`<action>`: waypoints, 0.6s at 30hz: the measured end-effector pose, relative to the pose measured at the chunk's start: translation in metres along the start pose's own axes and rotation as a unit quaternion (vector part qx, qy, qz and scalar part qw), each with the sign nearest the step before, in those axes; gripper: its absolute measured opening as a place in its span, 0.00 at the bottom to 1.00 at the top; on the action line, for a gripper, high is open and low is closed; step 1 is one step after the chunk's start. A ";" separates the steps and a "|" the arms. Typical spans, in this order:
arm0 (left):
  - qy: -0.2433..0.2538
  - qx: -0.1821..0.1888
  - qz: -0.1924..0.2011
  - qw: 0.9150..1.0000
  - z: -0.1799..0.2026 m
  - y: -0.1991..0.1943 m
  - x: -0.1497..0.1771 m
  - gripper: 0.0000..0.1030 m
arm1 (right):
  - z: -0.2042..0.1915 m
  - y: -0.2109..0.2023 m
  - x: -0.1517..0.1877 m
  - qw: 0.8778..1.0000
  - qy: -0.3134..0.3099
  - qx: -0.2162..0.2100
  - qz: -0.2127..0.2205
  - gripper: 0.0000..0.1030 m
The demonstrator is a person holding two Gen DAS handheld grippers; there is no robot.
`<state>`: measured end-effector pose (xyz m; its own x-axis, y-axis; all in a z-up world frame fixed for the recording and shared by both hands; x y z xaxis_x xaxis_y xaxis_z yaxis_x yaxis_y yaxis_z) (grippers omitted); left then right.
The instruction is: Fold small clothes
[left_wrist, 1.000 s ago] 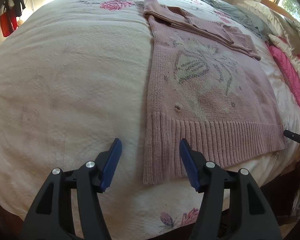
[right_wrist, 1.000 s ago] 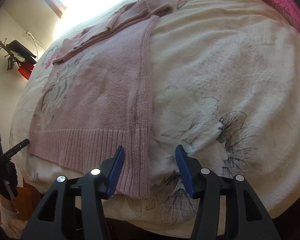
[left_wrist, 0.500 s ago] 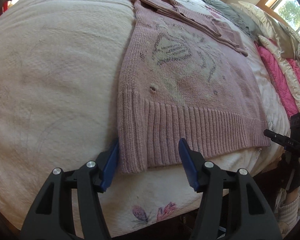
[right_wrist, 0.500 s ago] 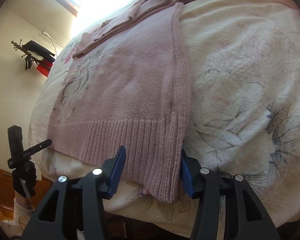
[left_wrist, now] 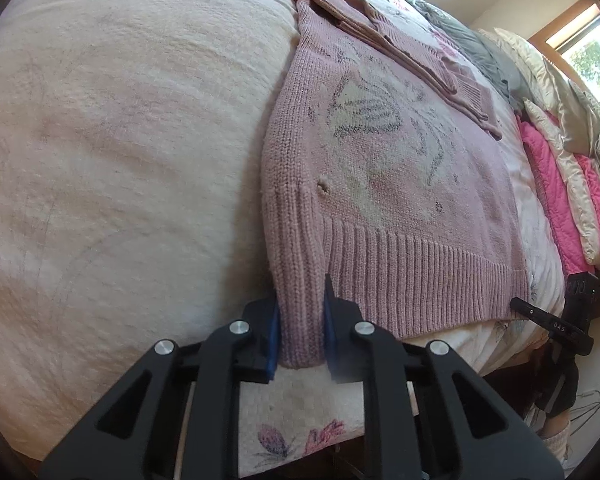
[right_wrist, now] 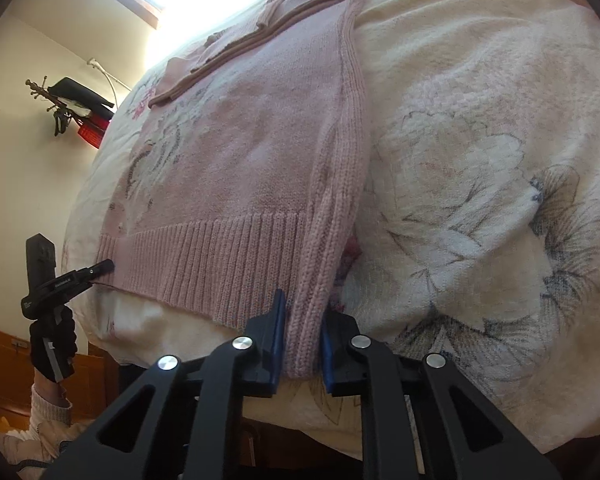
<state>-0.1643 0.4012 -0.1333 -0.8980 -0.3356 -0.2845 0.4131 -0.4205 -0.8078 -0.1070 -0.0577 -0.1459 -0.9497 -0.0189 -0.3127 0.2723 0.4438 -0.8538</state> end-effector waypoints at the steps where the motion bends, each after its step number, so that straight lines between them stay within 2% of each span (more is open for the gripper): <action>1: 0.001 0.001 0.002 1.000 0.001 -0.002 0.000 0.15 | 0.000 -0.002 0.000 1.000 0.004 -0.008 0.002 0.11; 6: 0.010 0.028 0.020 0.999 0.011 -0.018 -0.006 0.14 | -0.001 -0.023 -0.008 0.997 0.016 -0.070 0.028 0.10; 8: 0.013 0.048 0.032 0.998 0.018 -0.027 -0.012 0.14 | 0.000 -0.033 -0.015 0.992 0.031 -0.117 0.041 0.10; 10: 0.016 0.061 0.045 0.997 0.024 -0.035 -0.020 0.14 | -0.001 -0.043 -0.025 0.987 0.041 -0.145 0.054 0.10; 14: 0.015 0.074 0.068 0.995 0.034 -0.045 -0.044 0.14 | 0.000 -0.056 -0.053 0.981 0.055 -0.171 0.077 0.10; 18: 0.012 0.073 0.086 0.994 0.036 -0.049 -0.072 0.12 | 0.000 -0.059 -0.080 0.981 0.061 -0.162 0.088 0.10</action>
<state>-0.1143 0.4154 -0.0546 -0.8148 -0.3938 -0.4254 0.5767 -0.4762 -0.6638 -0.0472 -0.0828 -0.0707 -0.9089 0.1825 -0.3750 0.3896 0.6925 -0.6072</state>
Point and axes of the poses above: each gripper's, at about its wrist camera, not at the fingertips, and y roughly the way its jaws point, z to its right, x to its underside, the point moved 1 cm from there along y, roughly the way its jaws point, and after that the axes turned 7 degrees about x, right-handed, at the moved point
